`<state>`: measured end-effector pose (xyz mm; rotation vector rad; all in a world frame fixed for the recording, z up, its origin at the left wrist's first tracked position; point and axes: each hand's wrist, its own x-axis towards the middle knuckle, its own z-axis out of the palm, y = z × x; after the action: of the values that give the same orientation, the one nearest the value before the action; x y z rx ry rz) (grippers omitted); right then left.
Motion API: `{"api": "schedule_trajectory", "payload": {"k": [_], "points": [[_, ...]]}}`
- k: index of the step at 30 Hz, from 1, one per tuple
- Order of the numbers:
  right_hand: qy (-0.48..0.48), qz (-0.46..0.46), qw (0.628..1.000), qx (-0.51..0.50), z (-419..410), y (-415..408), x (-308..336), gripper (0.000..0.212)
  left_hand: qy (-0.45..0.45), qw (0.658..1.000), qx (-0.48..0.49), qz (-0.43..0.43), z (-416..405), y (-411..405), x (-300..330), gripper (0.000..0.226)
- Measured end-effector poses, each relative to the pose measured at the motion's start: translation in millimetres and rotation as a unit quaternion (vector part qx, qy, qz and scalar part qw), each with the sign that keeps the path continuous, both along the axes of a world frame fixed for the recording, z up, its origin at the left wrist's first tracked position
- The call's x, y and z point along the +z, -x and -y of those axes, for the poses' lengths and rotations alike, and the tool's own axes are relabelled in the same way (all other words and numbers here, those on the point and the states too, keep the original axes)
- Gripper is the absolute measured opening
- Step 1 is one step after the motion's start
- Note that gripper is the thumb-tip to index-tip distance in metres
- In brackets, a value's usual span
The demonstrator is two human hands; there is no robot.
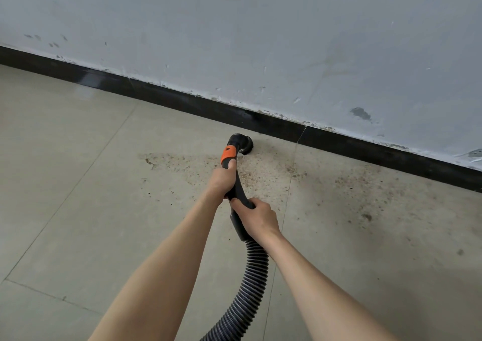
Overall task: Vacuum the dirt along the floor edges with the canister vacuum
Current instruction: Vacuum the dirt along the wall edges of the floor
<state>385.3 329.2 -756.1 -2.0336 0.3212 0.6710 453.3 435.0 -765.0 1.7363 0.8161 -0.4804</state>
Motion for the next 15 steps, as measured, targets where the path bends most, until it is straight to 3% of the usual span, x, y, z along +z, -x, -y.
{"api": "schedule_trajectory", "payload": {"k": [10,15], "points": [[-0.032,-0.003,0.999,-0.011,-15,-5,-8,0.028,-0.001,1.000,-0.011,0.016,-15,-4,-5,0.058],[-0.056,-0.024,0.997,0.047,-42,-6,-3,0.030,-0.032,0.999,0.036,0.008,-54,5,-5,0.060]]}}
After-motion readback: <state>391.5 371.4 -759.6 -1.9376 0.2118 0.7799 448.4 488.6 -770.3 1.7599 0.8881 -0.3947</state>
